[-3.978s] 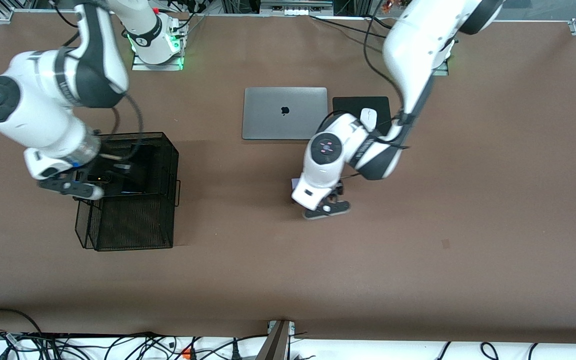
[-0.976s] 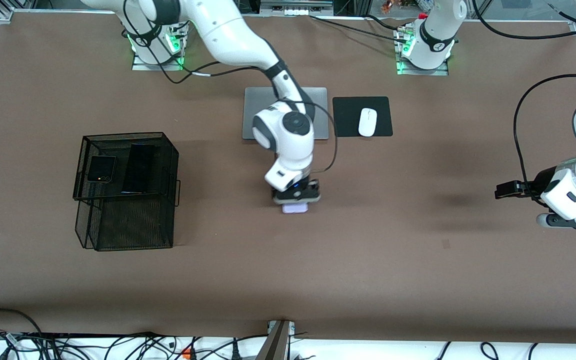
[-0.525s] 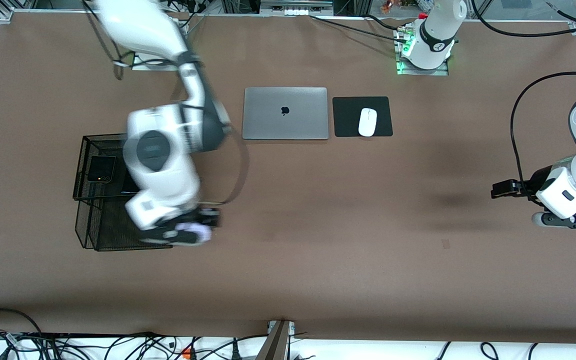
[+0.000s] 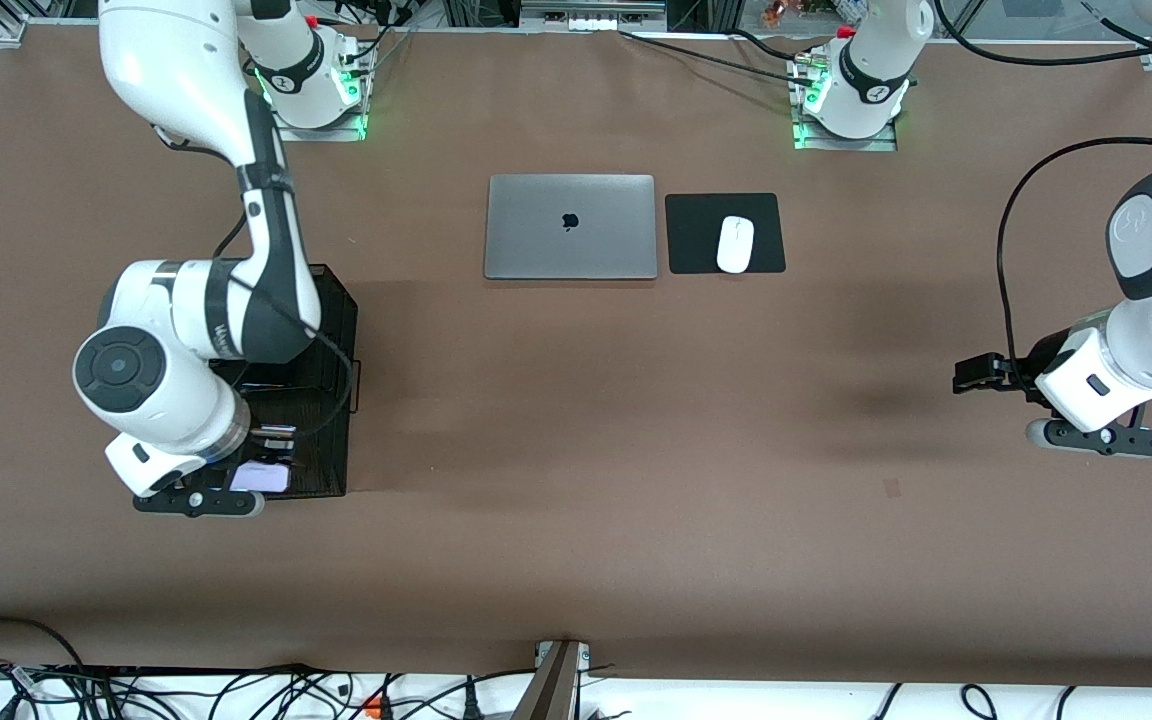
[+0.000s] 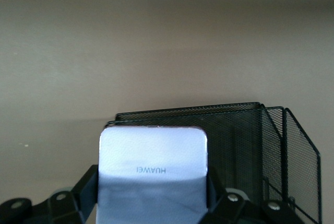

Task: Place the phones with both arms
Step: 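Drop the white phone into the organizer's back compartment and withdraw the right gripper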

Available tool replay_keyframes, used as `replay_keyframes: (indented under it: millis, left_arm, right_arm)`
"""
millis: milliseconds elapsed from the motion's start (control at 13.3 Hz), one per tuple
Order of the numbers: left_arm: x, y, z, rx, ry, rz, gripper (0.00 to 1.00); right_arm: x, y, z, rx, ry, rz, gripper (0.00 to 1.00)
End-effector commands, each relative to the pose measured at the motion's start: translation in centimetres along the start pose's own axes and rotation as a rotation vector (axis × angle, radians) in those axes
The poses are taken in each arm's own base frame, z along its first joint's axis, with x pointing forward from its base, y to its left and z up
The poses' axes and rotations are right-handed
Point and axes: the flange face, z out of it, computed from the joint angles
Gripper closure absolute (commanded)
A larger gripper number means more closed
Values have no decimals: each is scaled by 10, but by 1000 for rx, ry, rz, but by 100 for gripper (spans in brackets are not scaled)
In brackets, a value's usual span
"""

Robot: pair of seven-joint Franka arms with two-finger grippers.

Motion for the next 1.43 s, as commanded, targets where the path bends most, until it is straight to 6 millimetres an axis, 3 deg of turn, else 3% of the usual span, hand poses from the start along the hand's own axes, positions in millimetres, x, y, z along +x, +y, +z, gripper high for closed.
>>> replay_keyframes:
  millis: [0,375,450,525,676,751,1051,1351]
  left_arm:
    - [-4,25,-7,6,2,20,0]
    - [-5,35,-6,58,-8,38,0]
    - [-7,32,-8,60,-3,32,0]
    - [-7,34,-8,61,-6,35,0]
    - [-8,33,-11,67,-2,17,0]
    - [-8,31,-11,60,0,14,0]
    - [-9,31,-14,60,3,11,0]
    - [-33,33,-54,62,-6,7,0]
  right_arm:
    - [-18,30,26,60,-6,-29,86]
    - [-38,68,63,108,-67,-12,86]
    - [-39,76,65,108,-71,-20,81]
    - [-39,84,67,109,-74,-11,65]
    - [-39,85,68,114,-75,-4,17]
    - [-39,84,68,125,-73,4,5]
    - [-36,86,61,132,-66,7,0]
    - [-16,98,7,138,-78,2,0]
